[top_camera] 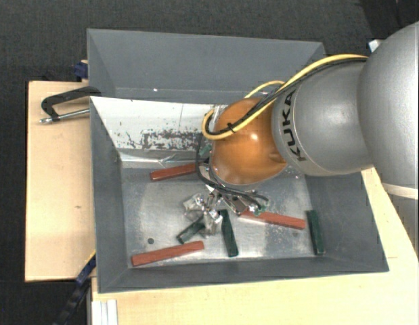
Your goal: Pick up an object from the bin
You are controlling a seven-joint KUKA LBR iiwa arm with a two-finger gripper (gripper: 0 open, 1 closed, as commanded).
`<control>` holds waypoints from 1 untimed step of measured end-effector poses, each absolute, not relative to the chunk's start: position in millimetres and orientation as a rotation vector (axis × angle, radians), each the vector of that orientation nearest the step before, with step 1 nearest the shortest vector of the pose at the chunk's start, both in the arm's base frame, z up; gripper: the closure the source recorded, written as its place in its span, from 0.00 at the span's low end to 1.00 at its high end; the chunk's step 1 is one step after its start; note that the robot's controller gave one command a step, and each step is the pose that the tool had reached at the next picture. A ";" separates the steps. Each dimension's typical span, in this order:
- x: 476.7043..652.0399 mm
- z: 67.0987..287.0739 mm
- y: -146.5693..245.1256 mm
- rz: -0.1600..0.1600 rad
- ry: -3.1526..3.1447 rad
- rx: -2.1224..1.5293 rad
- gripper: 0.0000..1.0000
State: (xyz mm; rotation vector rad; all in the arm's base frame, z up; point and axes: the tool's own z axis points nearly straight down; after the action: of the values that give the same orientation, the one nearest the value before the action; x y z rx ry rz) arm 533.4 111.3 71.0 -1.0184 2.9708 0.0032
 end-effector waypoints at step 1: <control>533.4 71.0 111.3 0.003 2.971 -1.019 1.00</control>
Offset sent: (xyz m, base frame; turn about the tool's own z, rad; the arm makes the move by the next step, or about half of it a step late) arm -0.0246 -0.0009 0.1441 -0.0434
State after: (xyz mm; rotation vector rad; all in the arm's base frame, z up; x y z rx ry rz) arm 533.4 111.3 71.0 -1.0185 2.9707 0.0032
